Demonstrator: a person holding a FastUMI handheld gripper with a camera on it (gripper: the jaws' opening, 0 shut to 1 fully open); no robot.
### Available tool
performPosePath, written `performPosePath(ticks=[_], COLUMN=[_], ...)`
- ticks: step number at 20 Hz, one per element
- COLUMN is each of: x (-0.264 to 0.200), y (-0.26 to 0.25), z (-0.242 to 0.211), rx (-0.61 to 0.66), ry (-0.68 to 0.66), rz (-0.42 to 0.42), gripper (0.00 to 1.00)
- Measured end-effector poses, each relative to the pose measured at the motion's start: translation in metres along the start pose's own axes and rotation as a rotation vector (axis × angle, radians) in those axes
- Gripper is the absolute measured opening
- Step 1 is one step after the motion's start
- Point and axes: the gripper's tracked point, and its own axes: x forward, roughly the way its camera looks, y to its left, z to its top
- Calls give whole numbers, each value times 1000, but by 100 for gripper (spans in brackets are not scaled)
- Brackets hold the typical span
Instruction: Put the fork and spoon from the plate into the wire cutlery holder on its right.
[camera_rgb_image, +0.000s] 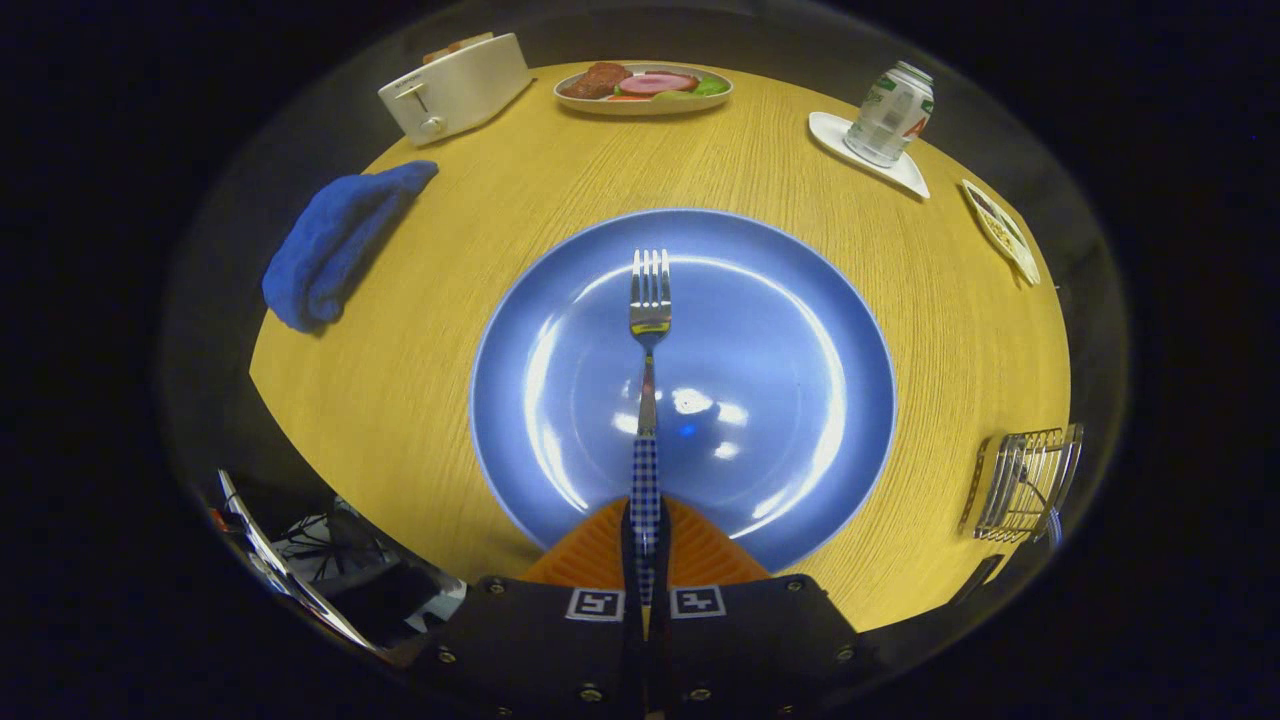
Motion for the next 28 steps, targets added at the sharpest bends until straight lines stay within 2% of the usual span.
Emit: performPosePath(ticks=[10, 18, 28], x=[-57, -109, -141], y=[-35, -79, -143], z=[6, -6, -56], rx=[-60, -72, 36], ry=[-12, -25, 53], rz=[-34, -107, -161], gripper=[2, 2, 3])
